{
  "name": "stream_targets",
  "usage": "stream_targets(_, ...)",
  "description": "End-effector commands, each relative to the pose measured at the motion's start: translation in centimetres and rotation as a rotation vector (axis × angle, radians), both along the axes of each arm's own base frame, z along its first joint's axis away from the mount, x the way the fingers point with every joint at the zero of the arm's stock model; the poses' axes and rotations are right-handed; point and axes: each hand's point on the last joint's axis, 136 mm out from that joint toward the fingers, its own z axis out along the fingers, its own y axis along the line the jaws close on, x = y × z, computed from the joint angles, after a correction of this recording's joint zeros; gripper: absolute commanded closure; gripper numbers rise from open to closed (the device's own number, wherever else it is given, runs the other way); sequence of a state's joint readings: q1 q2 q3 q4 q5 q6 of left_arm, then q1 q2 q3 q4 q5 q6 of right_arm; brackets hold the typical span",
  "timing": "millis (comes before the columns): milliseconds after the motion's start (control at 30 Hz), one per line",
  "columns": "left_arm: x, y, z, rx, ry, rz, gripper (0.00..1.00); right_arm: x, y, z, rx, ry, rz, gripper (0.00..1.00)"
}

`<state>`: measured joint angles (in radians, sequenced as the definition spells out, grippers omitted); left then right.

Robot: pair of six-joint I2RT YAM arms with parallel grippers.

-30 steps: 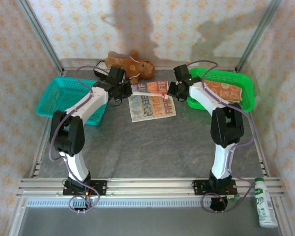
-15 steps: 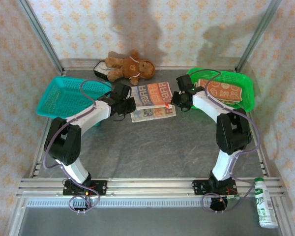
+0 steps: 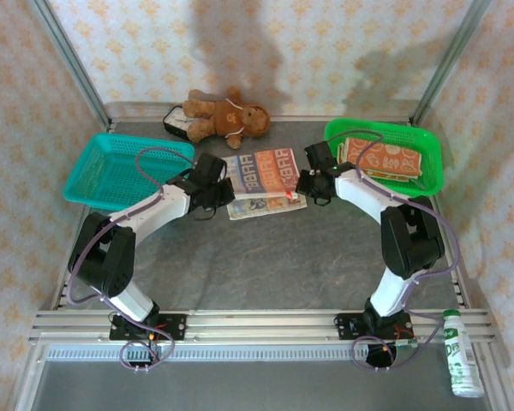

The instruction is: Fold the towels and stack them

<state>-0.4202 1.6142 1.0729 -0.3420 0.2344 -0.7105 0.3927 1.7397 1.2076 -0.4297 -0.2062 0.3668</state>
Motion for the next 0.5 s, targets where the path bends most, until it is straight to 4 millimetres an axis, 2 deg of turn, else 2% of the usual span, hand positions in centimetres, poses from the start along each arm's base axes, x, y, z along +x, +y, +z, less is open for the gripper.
stream_targets(0,-0.8,0.3,-1.8,0.028,0.018,0.024,1.00,-0.8,-0.4,-1.8,-0.034,0.018,-0.021,1.00)
stream_targets(233,-2.1,-0.1,-5.9,0.063,0.099,0.002,1.00,-2.1,-0.4,-5.3,-0.075,0.079,-0.002,1.00)
stream_targets(467,-2.9,0.4,-7.4,0.105,0.137,-0.001,1.00,-3.4,-0.2,-6.5,-0.076,0.109,0.003,1.00)
